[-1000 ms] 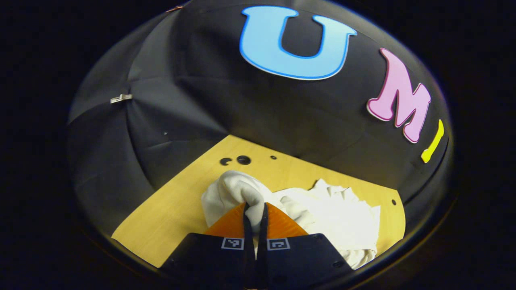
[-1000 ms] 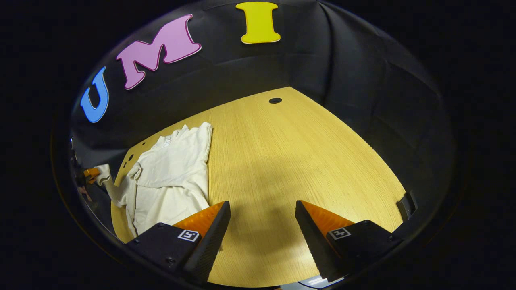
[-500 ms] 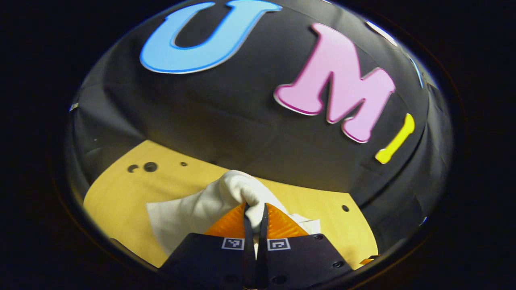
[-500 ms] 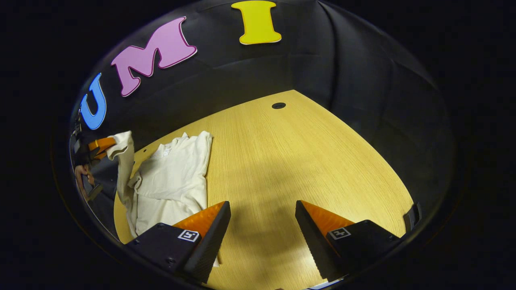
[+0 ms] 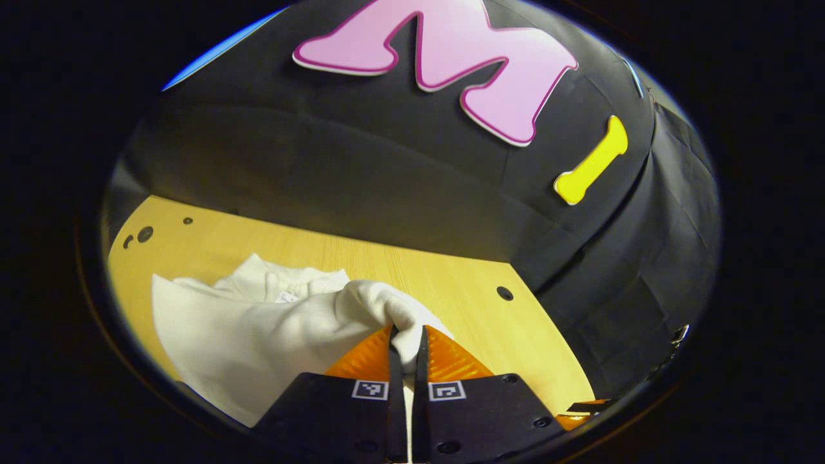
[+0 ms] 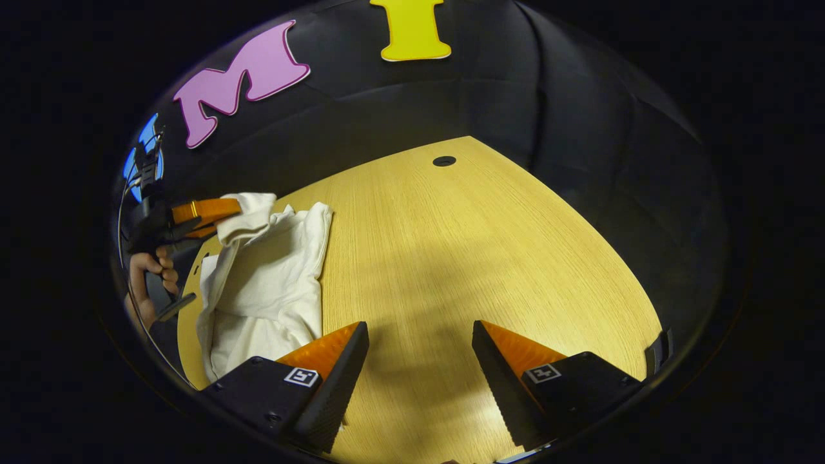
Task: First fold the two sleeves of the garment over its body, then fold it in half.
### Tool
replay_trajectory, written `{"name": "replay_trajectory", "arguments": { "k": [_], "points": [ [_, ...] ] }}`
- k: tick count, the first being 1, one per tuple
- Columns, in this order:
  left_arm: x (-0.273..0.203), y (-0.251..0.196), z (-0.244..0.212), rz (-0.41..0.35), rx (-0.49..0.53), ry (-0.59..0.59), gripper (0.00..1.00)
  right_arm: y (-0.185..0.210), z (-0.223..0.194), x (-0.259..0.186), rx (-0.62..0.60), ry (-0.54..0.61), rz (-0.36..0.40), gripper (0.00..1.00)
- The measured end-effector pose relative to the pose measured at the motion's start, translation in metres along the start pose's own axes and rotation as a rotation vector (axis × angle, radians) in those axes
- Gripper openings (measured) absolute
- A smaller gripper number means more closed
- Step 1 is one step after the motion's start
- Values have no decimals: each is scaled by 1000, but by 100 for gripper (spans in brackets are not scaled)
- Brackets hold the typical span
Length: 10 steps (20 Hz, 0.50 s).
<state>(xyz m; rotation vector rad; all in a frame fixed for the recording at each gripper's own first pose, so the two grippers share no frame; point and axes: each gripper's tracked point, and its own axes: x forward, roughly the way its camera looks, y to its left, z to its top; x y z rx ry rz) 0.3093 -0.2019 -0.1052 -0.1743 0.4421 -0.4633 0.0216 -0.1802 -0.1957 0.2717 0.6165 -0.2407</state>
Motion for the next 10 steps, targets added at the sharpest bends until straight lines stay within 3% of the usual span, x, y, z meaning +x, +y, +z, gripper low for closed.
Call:
{"name": "replay_trajectory", "arguments": {
  "k": [2, 4, 6, 8, 9, 10],
  "points": [
    [4, 1, -9, 14, -7, 18, 17, -1, 2, 2, 7, 1, -2, 99],
    [5, -7, -17, -18, -16, 19, 30, 1, 1, 5, 2, 7, 1, 99],
    [-5, -16, -17, -54, -17, 1, 53, 5, -1, 6, -4, 12, 12, 99],
    [-22, -9, -19, -40, 7, -10, 75, 18, -3, 8, -8, 21, 36, 99],
    [-36, 2, -22, -12, 32, -19, 96, 27, -6, 9, -13, 26, 55, 99],
    [-50, 12, -25, 12, 56, -26, 96, 34, -9, 8, -15, 32, 69, 99]
  ]
}}
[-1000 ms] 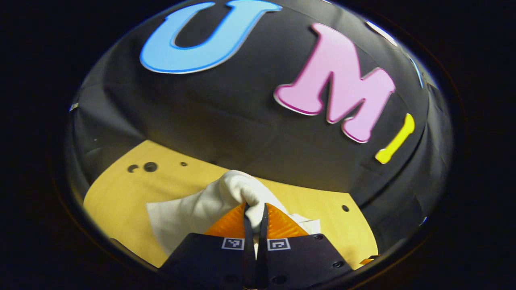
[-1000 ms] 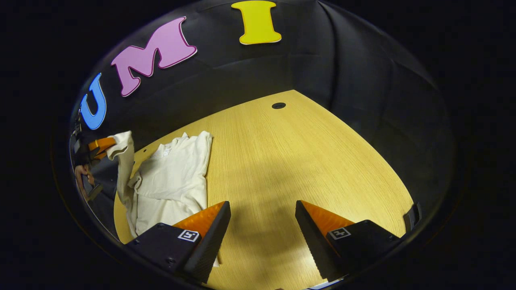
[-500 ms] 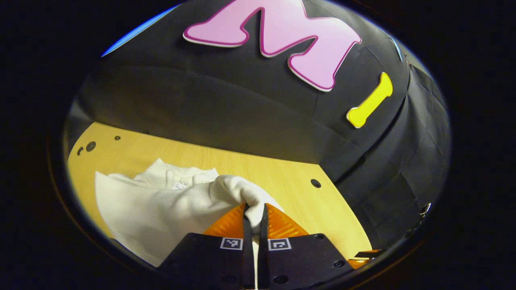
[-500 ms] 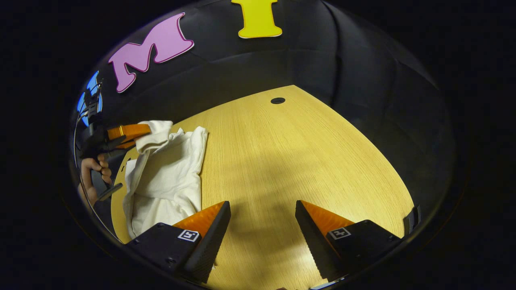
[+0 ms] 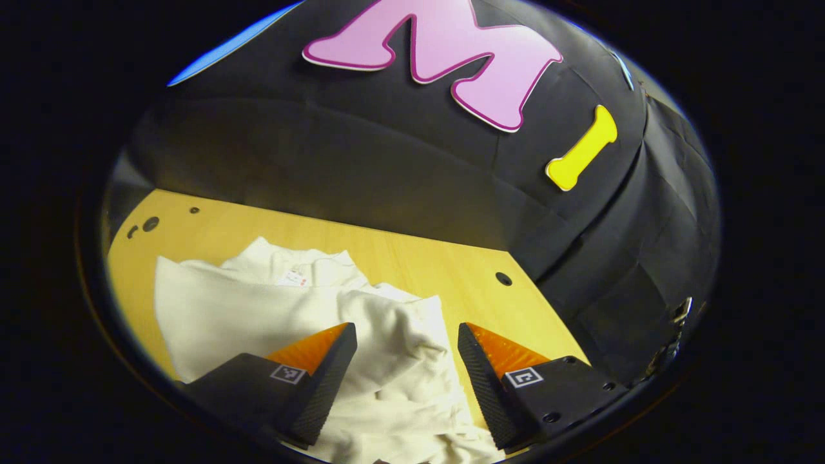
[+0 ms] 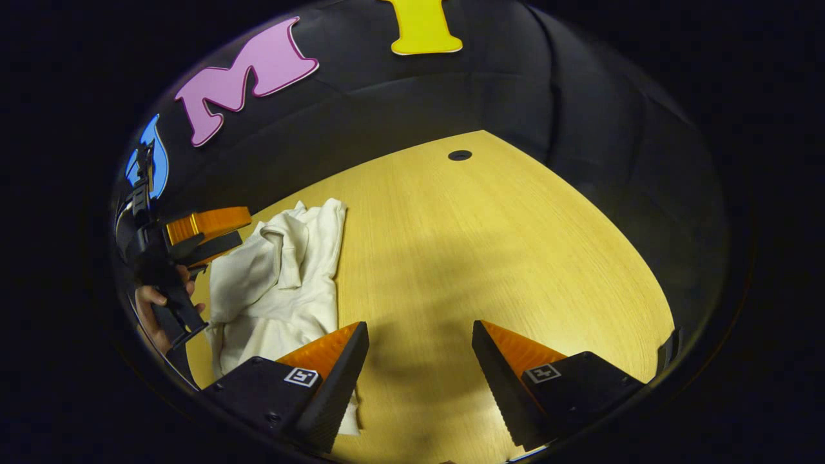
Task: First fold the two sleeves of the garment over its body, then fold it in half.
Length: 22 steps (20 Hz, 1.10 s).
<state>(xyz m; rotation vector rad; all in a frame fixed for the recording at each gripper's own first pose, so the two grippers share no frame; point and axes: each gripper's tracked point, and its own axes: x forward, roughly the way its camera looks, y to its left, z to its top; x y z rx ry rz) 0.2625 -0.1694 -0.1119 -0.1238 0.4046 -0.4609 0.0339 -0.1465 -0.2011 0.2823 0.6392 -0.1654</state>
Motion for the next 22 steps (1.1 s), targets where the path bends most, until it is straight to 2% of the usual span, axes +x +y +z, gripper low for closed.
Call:
{"name": "replay_trajectory", "arguments": {
  "k": [4, 9, 13, 17, 22],
  "points": [
    [-58, 41, -23, 91, 55, -1, 96, 32, -14, 1, -20, 34, 72, 99],
    [-133, 93, -68, 211, 48, 38, 96, 66, -39, -2, -56, 89, 146, 99],
    [-189, 131, -124, 303, 10, 109, 96, 86, -64, -7, -80, 139, 179, 99],
    [-220, 155, -169, 368, -48, 180, 96, 99, -95, -14, -108, 186, 196, 99],
    [-230, 162, -207, 401, -33, 252, 96, 102, -119, -16, -148, 224, 175, 99]
  ]
}}
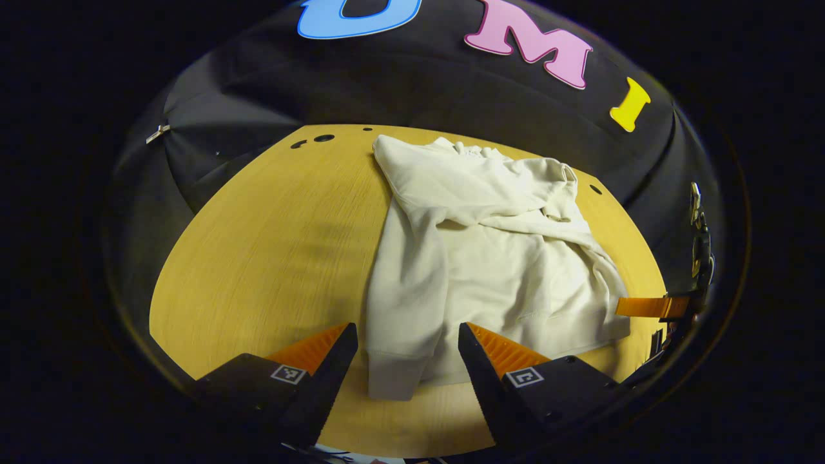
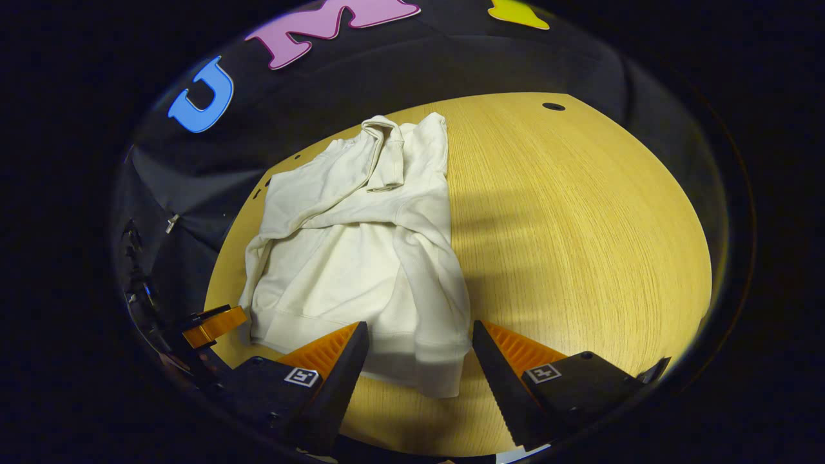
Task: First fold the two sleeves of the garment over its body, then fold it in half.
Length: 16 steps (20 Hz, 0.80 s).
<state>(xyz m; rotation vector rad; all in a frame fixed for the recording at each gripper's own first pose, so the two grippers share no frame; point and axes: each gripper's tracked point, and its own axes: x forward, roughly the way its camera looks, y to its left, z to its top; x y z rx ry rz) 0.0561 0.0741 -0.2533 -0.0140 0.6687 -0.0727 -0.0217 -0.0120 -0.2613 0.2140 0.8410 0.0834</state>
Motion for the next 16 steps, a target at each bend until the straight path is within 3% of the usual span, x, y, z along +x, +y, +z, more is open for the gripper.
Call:
{"name": "replay_trajectory", "arguments": {
  "k": [8, 12, 14, 16],
  "points": [
    [9, 6, -21, 17, 35, 58, 97, -5, -19, -4, -16, 42, -54, 98],
    [12, 2, -26, 47, 112, 64, 96, -4, -22, -2, -72, 43, -112, 98],
    [12, 2, -26, 48, 90, 73, 90, -10, -24, 0, -115, 48, -162, 90],
    [11, -1, -27, 33, 96, 78, 88, -8, -25, 0, -130, 52, -183, 75]
  ]
}}
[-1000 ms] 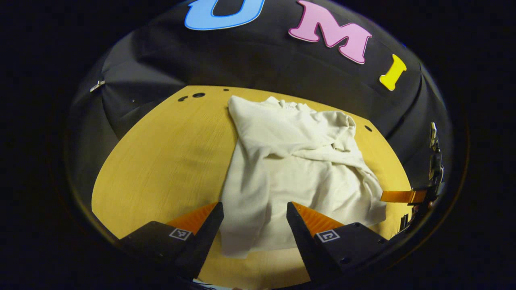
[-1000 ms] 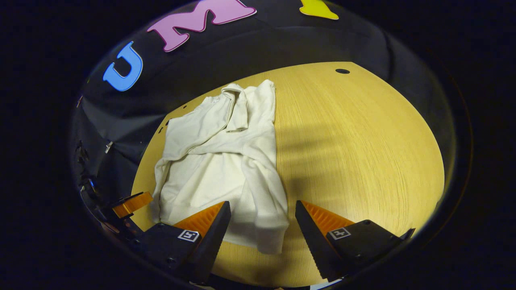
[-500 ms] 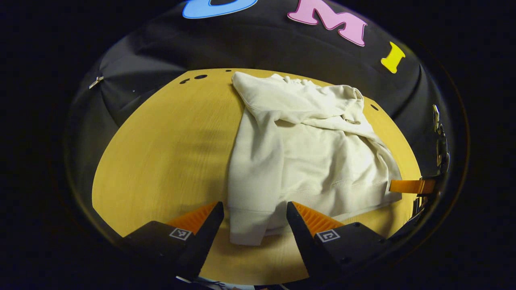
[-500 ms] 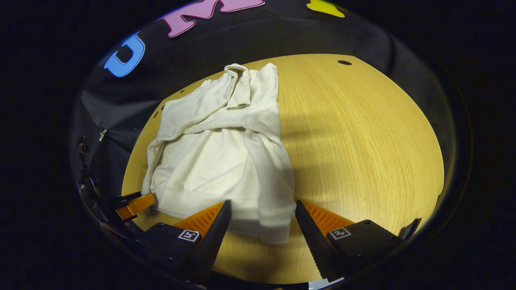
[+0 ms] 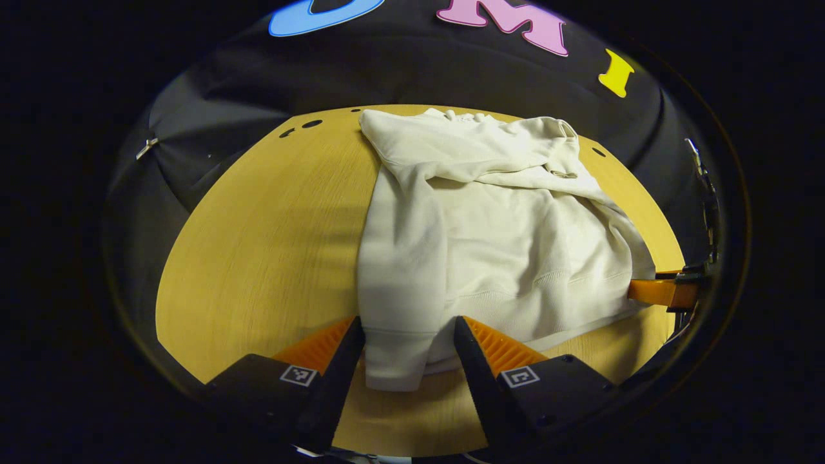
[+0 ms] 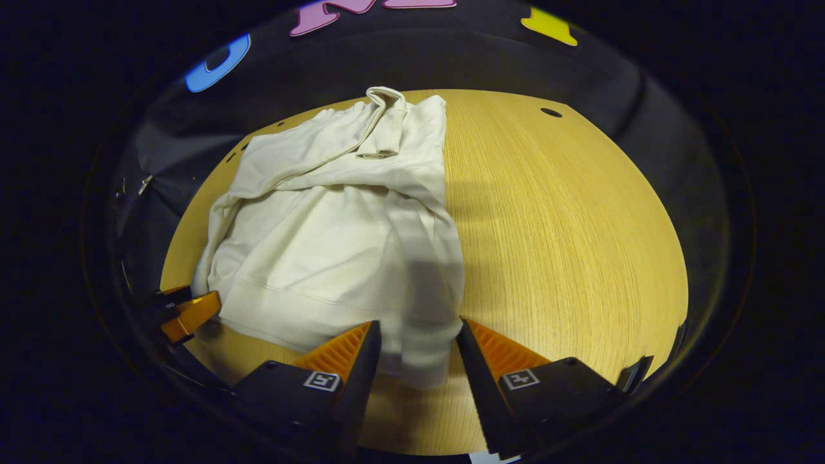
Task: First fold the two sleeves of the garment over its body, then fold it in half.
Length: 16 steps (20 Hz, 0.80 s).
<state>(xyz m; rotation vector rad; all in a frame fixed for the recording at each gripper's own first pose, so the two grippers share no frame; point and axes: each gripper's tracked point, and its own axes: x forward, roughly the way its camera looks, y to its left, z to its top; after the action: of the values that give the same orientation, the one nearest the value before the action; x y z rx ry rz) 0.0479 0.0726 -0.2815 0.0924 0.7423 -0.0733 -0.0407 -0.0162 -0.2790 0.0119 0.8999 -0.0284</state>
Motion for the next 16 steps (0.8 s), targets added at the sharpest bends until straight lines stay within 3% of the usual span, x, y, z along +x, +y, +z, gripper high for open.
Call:
{"name": "replay_trajectory", "arguments": {
  "k": [1, 2, 3, 4, 5, 6, 9, 16],
  "points": [
    [0, -3, 0, -10, 7, -3, 77, 4, -1, 3, 3, 3, 11, 52],
    [-1, -10, 1, -26, 8, -11, 59, 12, -1, -1, 10, 15, 33, 56],
    [-1, -15, 2, -32, 2, -15, 53, 17, -2, 1, 14, 23, 48, 46],
    [1, -17, 2, -26, -3, -18, 27, 21, -1, 1, 6, 28, 60, 20],
    [1, -18, 3, -17, -5, -20, 24, 21, -2, 1, 13, 33, 59, 20],
    [2, -20, 4, -13, -17, -23, 16, 27, -2, -1, 23, 28, 97, 12],
    [0, -22, 7, -44, -67, -10, 7, 31, 0, 1, 68, 23, 150, 6],
    [-28, -22, 51, -117, -161, -59, 7, 45, 36, -15, 60, -35, 197, 6]
  ]
}}
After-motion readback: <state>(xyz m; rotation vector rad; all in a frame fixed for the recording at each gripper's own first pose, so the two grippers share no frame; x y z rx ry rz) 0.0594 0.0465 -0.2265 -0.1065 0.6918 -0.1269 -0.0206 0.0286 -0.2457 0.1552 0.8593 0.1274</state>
